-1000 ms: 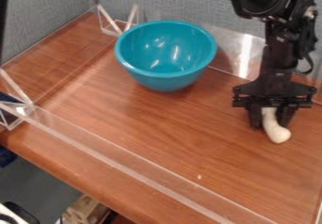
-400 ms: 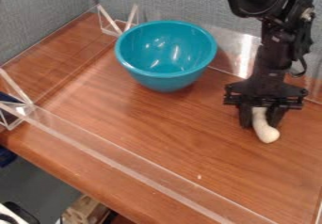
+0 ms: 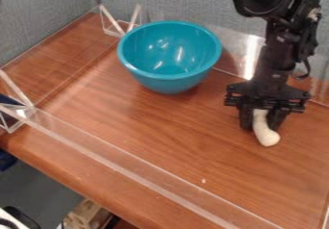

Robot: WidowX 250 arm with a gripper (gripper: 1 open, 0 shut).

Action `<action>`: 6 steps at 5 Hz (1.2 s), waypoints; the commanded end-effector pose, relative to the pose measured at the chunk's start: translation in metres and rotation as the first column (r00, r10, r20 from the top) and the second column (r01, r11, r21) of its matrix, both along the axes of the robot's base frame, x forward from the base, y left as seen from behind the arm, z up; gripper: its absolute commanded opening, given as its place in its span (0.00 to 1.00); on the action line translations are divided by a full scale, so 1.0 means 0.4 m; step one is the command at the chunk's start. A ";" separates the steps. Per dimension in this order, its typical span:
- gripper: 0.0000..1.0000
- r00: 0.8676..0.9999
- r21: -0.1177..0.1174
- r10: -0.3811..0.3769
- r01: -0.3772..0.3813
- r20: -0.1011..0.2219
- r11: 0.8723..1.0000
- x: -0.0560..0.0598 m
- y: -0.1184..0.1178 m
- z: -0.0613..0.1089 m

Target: Put the mushroom in the blue bowl

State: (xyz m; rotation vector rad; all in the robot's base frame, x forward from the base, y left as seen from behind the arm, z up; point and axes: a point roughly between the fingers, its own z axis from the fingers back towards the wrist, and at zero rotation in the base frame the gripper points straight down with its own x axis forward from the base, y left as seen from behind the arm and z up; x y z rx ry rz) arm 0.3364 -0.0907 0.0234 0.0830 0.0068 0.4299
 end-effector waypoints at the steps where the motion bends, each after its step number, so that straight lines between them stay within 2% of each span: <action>1: 0.00 0.999 -0.007 -0.001 0.001 0.036 1.000 0.007 0.015 0.055; 3: 0.00 0.999 -0.017 -0.015 0.016 0.046 1.000 0.003 0.022 0.098; 6: 0.00 0.996 -0.043 -0.031 0.035 0.078 0.998 -0.002 0.035 0.176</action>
